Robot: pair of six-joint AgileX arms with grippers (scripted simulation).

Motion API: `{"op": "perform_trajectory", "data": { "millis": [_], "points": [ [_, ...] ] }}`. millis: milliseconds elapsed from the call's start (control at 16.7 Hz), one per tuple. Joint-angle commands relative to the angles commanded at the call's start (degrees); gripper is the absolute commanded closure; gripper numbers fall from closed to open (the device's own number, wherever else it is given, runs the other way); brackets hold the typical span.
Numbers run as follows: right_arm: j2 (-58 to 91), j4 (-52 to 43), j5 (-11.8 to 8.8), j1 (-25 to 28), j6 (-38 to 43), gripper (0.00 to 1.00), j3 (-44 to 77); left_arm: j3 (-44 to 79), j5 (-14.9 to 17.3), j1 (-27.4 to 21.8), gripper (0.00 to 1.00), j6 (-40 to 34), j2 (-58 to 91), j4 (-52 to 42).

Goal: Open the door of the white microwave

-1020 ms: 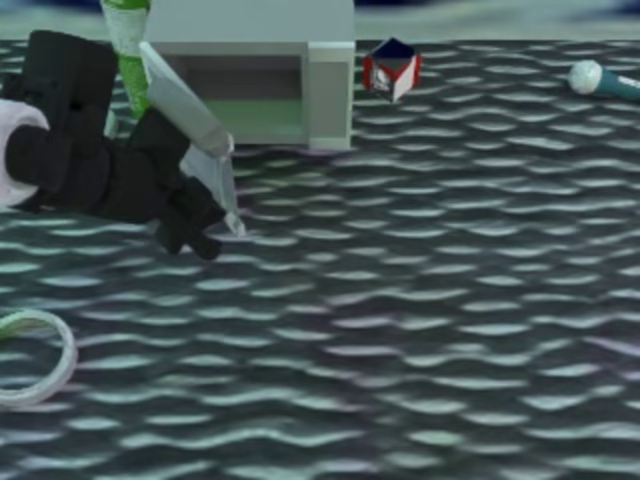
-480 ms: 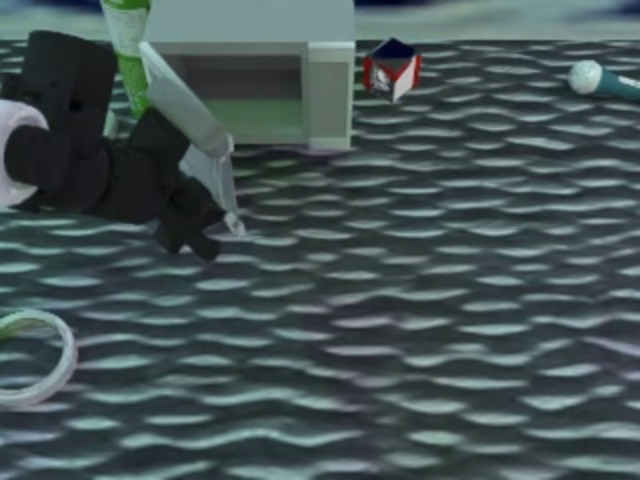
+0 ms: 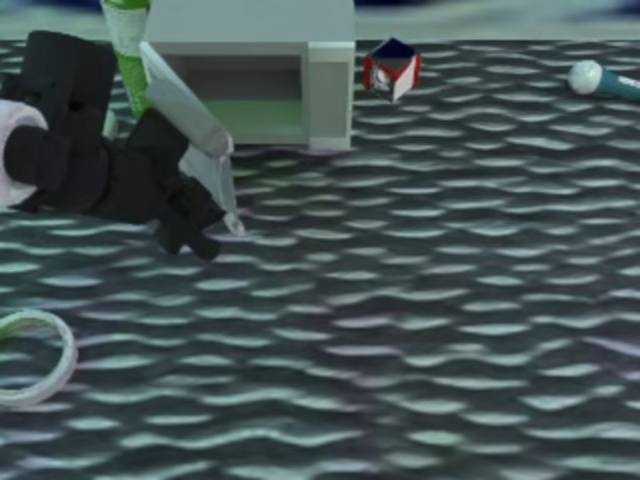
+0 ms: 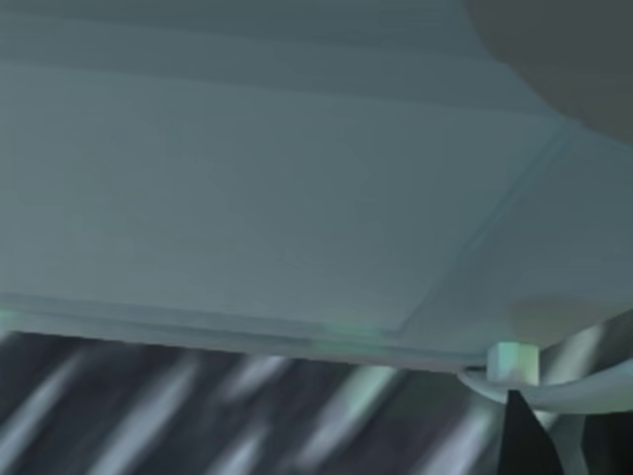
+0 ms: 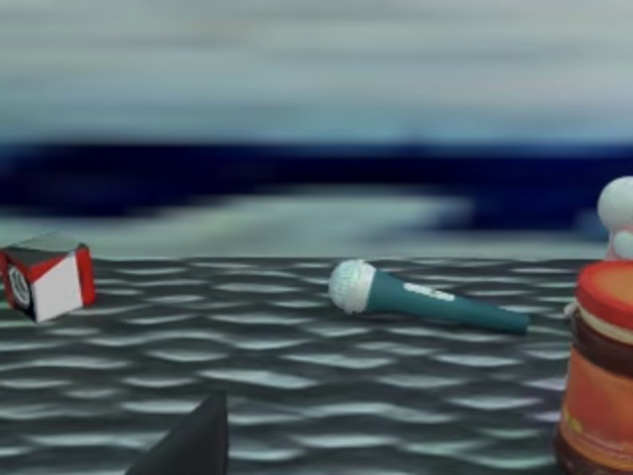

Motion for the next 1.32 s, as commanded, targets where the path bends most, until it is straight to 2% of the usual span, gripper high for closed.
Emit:
{"op": "perform_trajectory", "data": {
  "millis": [420,960,1320],
  "points": [
    [0.0,0.0,0.0,0.0,0.0,0.00,0.0,0.0,0.0,0.0,1.00,0.0,0.0,0.0],
    [0.0,0.0,0.0,0.0,0.0,0.00,0.0,0.3,2.5,1.7,1.00,4.0,0.0,-2.0],
    [0.0,0.0,0.0,0.0,0.0,0.00,0.0,0.3,2.6,1.8,1.00,4.3,0.0,-2.1]
  ]
}}
